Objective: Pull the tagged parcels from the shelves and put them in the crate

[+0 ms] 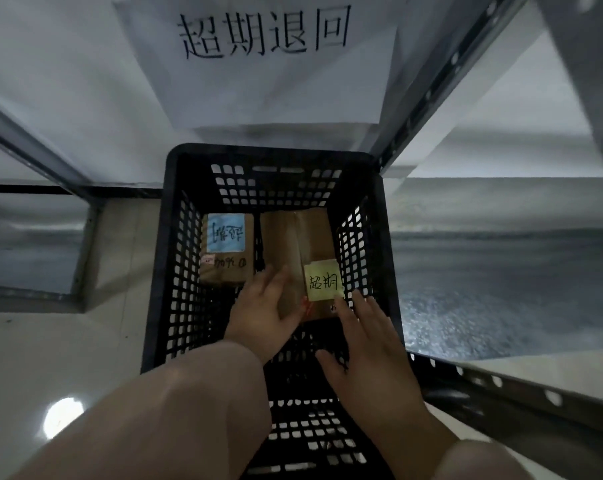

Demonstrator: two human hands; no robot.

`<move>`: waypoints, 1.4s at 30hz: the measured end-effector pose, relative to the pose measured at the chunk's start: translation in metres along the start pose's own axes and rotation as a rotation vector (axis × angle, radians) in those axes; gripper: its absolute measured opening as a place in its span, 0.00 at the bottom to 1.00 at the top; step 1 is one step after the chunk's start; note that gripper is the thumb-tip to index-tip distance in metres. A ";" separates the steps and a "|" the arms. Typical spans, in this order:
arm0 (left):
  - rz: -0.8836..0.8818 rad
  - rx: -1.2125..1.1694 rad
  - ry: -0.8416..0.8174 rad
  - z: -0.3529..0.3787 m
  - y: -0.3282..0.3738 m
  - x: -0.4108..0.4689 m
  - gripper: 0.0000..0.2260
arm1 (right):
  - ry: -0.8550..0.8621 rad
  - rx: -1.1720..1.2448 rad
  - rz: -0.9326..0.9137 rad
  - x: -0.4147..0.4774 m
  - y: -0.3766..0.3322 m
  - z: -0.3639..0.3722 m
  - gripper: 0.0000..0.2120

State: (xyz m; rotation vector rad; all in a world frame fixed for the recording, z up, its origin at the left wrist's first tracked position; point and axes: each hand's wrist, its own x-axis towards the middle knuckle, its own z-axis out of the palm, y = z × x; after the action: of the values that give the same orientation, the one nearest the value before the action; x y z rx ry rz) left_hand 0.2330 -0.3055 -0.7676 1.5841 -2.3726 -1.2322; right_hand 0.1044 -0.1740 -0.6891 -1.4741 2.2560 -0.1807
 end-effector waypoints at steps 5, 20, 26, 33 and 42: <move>0.223 0.250 0.098 -0.069 0.049 -0.068 0.31 | 0.042 -0.039 -0.019 -0.033 -0.030 -0.057 0.36; 0.604 0.438 0.402 -0.141 0.227 -0.323 0.30 | 0.346 -0.062 -0.276 -0.272 -0.031 -0.233 0.33; 0.784 0.462 0.488 -0.099 0.351 -0.408 0.29 | 0.514 -0.129 -0.197 -0.385 0.056 -0.308 0.34; 0.980 0.410 0.556 -0.067 0.498 -0.462 0.28 | 0.750 -0.171 0.005 -0.471 0.135 -0.397 0.35; 1.093 0.267 0.663 -0.071 0.632 -0.455 0.29 | 0.943 -0.155 0.065 -0.493 0.192 -0.487 0.35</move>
State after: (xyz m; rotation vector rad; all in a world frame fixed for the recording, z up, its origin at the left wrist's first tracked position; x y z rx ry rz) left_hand -0.0015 0.1178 -0.1532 0.3587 -2.3143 -0.1384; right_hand -0.0976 0.2879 -0.1762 -1.5857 3.0859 -0.8489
